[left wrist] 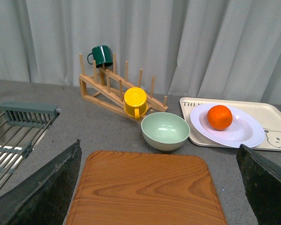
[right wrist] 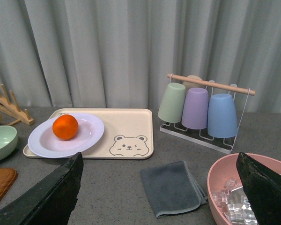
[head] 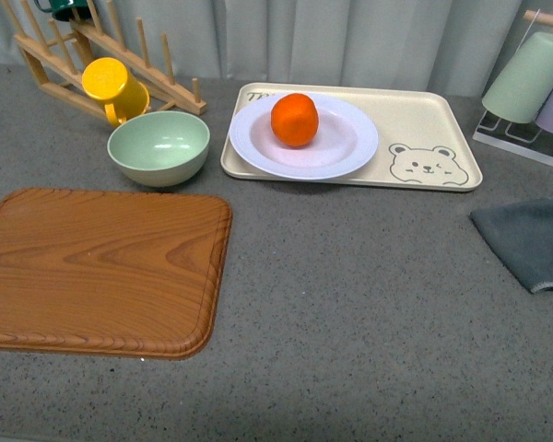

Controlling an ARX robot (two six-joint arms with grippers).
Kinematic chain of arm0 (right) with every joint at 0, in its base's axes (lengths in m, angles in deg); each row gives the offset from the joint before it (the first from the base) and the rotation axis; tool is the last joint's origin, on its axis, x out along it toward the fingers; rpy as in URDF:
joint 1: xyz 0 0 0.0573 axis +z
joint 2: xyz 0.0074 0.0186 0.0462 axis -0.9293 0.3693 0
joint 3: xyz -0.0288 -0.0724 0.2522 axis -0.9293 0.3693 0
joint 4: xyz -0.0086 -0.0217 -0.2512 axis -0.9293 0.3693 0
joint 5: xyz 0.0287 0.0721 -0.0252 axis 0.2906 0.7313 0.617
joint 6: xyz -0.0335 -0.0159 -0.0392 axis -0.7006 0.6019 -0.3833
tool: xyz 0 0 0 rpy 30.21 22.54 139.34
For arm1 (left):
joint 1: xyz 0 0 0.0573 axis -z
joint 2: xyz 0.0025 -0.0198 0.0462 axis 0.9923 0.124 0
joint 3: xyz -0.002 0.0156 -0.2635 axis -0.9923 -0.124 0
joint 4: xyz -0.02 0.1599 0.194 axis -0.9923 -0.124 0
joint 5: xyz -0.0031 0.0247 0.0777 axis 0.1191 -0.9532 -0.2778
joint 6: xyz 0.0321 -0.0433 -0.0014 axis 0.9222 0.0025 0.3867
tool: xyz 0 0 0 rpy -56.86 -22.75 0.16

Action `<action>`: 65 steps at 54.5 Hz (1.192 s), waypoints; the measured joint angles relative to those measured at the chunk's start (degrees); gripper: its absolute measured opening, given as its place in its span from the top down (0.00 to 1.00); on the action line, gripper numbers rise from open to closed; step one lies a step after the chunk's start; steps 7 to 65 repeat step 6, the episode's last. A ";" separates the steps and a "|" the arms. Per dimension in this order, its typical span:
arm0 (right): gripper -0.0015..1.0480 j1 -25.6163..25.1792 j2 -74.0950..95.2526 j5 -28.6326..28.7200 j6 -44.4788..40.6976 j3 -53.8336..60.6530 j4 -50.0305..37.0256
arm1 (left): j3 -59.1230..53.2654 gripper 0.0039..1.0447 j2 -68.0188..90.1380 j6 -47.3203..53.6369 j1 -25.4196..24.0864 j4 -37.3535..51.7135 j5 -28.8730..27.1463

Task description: Place orange and plate with both arms

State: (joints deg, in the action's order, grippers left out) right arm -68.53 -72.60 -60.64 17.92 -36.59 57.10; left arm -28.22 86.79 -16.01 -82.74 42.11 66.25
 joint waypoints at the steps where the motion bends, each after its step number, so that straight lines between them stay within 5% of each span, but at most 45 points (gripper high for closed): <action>1: 0.09 0.00 0.00 0.00 0.00 0.00 0.00 | 0.00 0.06 0.00 0.00 0.00 0.00 0.00; 65: 0.09 0.00 0.00 0.00 0.00 0.00 0.00 | 0.00 0.06 0.00 0.00 0.02 0.00 0.00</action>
